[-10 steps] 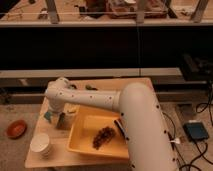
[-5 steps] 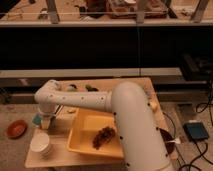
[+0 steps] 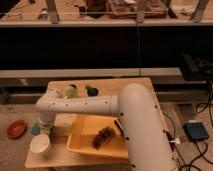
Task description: Wipe table surface with sponge
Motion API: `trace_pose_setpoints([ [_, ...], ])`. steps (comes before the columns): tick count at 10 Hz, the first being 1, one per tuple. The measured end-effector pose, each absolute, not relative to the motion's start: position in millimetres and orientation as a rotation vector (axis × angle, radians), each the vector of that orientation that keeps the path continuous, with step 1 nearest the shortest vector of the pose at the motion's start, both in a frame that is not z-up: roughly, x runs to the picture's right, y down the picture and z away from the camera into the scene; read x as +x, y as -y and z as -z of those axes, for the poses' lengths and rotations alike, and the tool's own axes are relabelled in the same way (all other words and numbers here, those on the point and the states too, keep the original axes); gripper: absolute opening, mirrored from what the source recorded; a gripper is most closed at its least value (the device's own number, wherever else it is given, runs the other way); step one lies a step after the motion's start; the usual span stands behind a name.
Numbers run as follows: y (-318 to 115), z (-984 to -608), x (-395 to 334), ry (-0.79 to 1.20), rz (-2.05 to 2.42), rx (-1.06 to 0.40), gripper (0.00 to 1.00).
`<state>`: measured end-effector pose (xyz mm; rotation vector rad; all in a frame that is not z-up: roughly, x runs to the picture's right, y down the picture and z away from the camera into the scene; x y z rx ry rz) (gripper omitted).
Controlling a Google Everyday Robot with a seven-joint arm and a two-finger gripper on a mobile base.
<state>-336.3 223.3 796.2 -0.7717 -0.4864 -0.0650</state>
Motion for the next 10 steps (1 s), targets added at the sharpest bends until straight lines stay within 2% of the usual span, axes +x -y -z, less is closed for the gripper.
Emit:
trace_pose_setpoints([
  [6, -239, -799, -268, 0.395, -0.093, -0.802, 0.23],
  [10, -208, -818, -248, 0.348, -0.171, -0.755, 0.23],
])
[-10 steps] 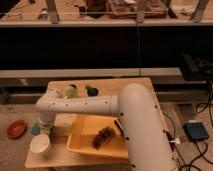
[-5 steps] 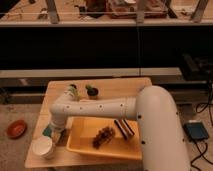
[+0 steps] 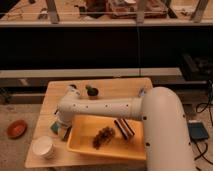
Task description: Wipe table surface with sponge
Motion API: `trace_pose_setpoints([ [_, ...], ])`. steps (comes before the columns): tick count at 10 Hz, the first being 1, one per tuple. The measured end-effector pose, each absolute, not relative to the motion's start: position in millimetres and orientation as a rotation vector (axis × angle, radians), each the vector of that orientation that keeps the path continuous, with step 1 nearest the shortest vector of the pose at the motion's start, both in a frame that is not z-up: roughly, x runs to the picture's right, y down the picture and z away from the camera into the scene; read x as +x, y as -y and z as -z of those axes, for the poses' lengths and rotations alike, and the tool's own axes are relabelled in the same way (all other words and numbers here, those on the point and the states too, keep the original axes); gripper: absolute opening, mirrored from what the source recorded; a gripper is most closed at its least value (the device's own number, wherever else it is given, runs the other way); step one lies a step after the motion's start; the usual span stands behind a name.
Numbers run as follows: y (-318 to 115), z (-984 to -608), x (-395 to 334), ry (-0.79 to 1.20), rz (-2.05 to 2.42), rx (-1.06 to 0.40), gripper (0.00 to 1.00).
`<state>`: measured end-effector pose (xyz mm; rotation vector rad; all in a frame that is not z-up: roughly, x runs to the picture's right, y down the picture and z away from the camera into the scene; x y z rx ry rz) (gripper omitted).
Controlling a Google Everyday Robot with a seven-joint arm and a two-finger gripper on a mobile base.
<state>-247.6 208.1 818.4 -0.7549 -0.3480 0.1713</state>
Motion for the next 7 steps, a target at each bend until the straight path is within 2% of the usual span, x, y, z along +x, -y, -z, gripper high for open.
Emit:
trace_pose_setpoints([
  [3, -178, -834, -247, 0.352, -0.182, -0.724, 0.23],
  [5, -167, -860, -255, 0.391, -0.191, -0.732, 0.23],
  [7, -160, -869, -272, 0.434, -0.169, -0.722, 0.23],
])
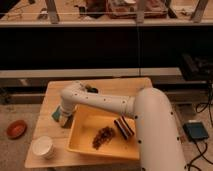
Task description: Wipe table surface with sponge
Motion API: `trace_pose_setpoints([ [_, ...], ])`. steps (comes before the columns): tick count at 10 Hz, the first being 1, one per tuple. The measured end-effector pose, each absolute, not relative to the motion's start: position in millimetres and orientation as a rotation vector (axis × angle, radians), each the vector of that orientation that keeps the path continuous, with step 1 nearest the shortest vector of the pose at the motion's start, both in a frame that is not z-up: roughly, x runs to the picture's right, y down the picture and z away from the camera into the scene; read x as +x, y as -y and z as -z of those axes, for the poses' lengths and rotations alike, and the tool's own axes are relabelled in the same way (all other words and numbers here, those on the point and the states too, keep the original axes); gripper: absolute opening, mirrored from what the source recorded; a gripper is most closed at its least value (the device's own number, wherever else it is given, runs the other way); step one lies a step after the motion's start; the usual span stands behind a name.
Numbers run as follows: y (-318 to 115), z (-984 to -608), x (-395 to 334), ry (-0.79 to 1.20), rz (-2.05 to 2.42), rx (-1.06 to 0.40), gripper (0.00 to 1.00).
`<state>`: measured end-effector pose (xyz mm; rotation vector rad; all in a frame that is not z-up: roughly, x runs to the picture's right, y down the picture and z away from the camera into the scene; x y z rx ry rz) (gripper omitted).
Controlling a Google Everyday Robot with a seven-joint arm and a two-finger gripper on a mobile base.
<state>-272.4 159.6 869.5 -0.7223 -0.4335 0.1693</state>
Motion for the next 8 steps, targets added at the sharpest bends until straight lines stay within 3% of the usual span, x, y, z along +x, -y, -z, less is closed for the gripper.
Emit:
trace_pose_setpoints([
  [4, -138, -844, -297, 0.468, -0.075, -0.656, 0.23],
  [8, -151, -833, -336, 0.496, 0.038, -0.672, 0.23],
])
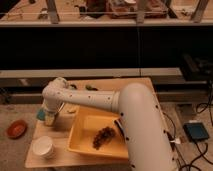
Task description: Wipe table surface with sponge
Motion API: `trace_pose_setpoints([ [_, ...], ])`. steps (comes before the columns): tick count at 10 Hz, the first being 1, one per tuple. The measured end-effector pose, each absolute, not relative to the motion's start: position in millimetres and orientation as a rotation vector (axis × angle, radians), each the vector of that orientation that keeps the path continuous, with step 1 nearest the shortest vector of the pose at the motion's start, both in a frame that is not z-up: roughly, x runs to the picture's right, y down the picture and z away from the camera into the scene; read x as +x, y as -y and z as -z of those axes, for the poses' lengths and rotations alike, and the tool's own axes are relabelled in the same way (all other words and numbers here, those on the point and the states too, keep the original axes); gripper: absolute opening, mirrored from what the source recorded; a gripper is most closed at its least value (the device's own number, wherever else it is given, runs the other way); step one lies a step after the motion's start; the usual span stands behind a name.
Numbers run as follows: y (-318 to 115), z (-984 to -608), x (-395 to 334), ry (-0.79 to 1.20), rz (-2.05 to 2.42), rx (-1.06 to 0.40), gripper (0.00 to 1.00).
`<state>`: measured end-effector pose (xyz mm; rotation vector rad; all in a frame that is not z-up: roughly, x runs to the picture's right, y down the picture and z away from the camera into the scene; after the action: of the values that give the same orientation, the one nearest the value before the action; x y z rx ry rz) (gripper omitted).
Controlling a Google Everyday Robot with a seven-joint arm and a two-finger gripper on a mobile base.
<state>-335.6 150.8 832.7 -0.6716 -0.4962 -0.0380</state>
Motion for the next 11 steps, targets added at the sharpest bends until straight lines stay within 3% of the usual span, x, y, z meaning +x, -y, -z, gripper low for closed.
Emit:
trace_pose_setpoints([
  [11, -216, -783, -368, 0.61, 0.207, -0.764, 0.23],
])
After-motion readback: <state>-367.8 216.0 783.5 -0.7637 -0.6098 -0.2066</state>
